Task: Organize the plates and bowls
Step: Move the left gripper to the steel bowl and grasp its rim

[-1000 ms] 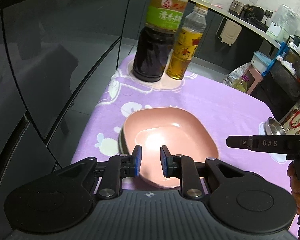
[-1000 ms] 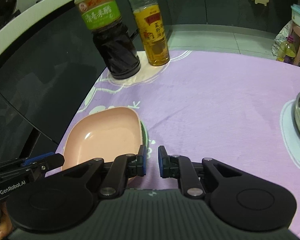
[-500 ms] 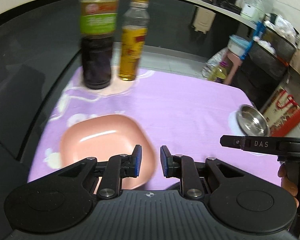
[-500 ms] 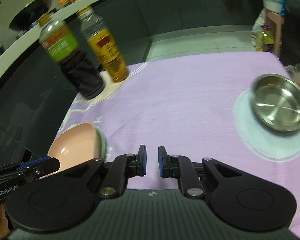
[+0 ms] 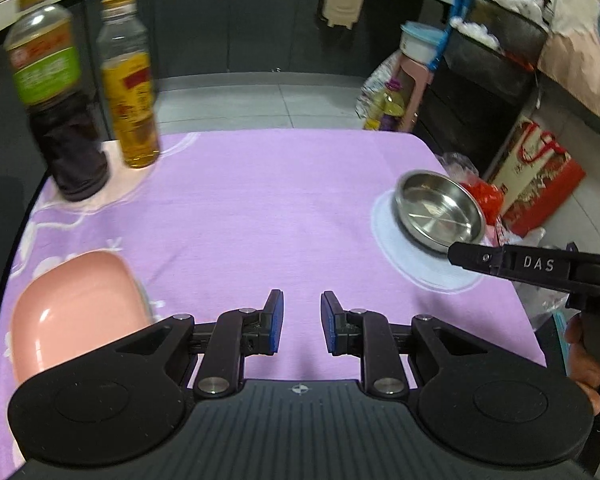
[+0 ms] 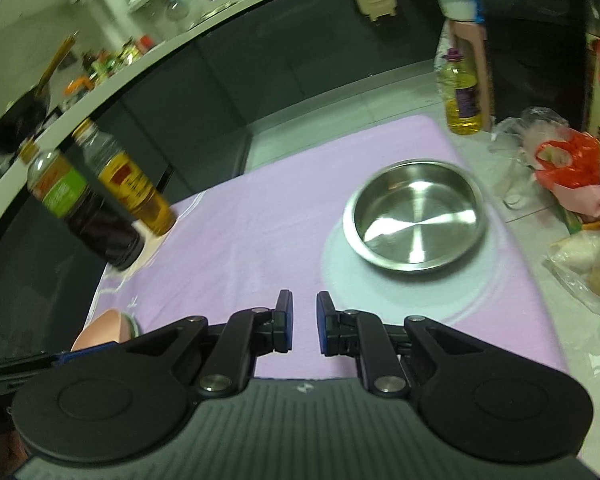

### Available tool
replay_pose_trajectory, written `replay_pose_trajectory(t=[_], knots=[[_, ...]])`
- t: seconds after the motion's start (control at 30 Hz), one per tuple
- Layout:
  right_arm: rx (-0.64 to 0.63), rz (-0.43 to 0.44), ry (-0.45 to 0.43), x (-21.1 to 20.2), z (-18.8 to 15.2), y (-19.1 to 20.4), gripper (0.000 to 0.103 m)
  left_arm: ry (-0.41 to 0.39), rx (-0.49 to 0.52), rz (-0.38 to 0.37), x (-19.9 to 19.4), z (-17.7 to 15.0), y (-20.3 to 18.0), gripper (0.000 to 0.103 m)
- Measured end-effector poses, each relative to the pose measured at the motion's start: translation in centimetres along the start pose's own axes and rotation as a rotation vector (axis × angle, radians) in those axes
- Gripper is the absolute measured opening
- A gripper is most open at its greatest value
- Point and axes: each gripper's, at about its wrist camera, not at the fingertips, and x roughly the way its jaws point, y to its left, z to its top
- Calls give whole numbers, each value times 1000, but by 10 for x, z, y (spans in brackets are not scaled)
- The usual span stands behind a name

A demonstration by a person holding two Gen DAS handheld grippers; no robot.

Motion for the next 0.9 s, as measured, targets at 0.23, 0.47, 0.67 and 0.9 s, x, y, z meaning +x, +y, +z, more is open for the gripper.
replay_pose_trajectory(t=[0.23,0.47,0.67,0.9], knots=[[61,-19,-45,-11,5,-30,1,28,14,-50,17,9,-31,18],[108,-47,-76,-16,11,-54,4,54,-38,-100,33,24,-43,18],[142,-66,-91,-15,16,-69,10,67,-71,-114,56,36,-55,19],[202,-83,-82,-4,26,-90,10,69,-87,-94,100,54,-75,19]])
